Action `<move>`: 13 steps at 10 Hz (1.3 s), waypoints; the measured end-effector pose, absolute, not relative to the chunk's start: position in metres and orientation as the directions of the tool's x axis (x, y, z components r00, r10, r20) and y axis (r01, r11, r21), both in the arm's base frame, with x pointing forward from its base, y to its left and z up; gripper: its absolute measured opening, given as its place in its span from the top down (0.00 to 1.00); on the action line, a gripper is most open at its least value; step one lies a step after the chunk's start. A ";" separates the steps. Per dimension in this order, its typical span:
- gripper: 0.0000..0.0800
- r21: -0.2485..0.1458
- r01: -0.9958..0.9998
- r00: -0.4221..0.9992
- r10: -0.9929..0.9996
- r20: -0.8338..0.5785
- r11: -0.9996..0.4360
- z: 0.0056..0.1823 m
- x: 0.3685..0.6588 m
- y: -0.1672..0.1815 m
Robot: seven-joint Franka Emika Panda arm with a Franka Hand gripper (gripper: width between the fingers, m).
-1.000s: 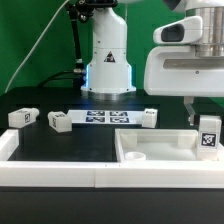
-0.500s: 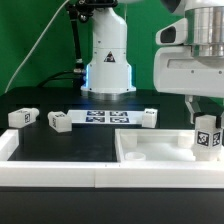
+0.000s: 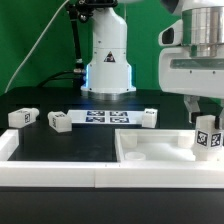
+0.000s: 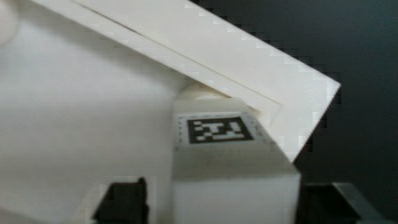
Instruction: Assemble one leg
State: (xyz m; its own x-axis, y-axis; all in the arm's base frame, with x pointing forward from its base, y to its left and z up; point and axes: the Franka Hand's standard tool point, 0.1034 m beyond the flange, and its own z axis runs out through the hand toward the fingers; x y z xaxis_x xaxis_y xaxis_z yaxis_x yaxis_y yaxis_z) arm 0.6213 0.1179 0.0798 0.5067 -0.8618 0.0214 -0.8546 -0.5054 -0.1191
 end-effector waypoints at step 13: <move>0.19 -0.016 0.014 0.994 0.012 0.105 -1.000 0.079 0.621 0.120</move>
Offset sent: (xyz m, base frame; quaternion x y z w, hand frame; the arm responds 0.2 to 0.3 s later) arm 0.0018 0.0002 -0.0001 -0.0291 0.0155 -0.2392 0.9704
